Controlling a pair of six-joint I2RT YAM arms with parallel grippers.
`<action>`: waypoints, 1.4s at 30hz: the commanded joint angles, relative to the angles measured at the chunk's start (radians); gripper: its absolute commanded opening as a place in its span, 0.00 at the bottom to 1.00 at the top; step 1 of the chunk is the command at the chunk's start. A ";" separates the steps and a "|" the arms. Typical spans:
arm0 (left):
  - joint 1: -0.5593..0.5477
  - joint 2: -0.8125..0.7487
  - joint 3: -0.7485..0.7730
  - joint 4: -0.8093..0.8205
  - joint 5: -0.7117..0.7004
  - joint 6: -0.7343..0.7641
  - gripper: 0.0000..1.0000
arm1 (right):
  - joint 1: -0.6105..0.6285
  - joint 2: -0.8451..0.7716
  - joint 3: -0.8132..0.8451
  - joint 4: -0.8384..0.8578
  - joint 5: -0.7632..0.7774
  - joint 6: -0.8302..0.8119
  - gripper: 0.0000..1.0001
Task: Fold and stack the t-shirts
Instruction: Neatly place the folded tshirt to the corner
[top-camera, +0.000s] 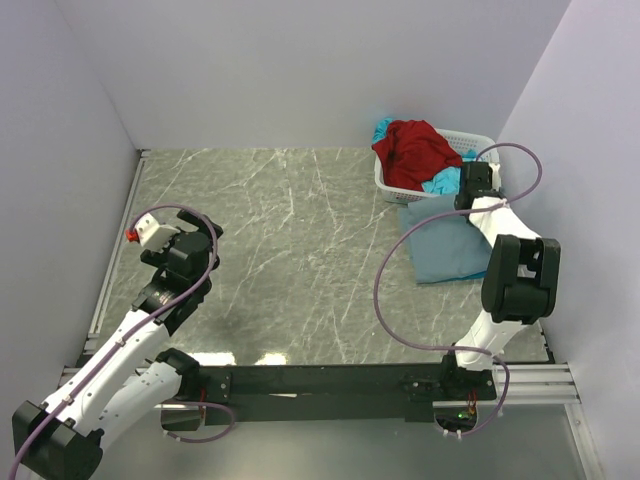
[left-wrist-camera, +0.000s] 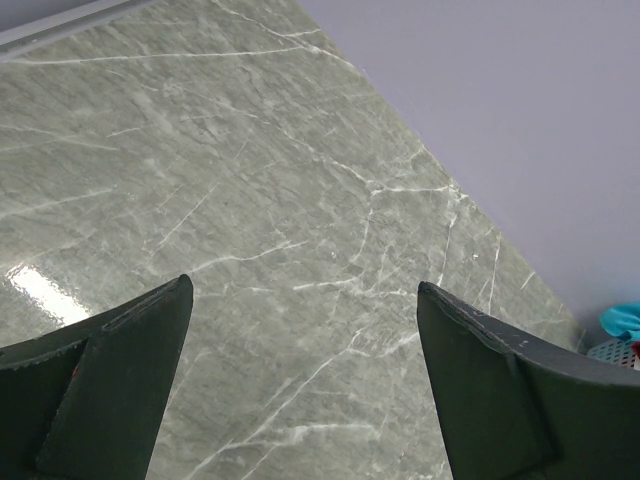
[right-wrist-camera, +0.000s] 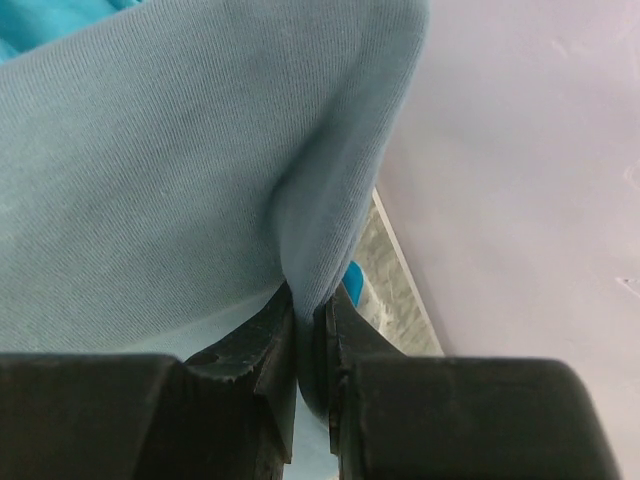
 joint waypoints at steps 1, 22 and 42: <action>0.004 -0.002 0.025 0.021 -0.003 0.011 0.99 | -0.016 0.017 -0.003 0.033 0.016 0.034 0.07; 0.005 0.002 0.031 0.016 0.014 0.011 0.99 | -0.031 -0.265 -0.032 0.032 -0.157 0.204 0.91; 0.007 0.001 0.030 0.015 0.016 0.021 0.99 | -0.085 -0.155 -0.207 0.228 -0.425 0.361 0.67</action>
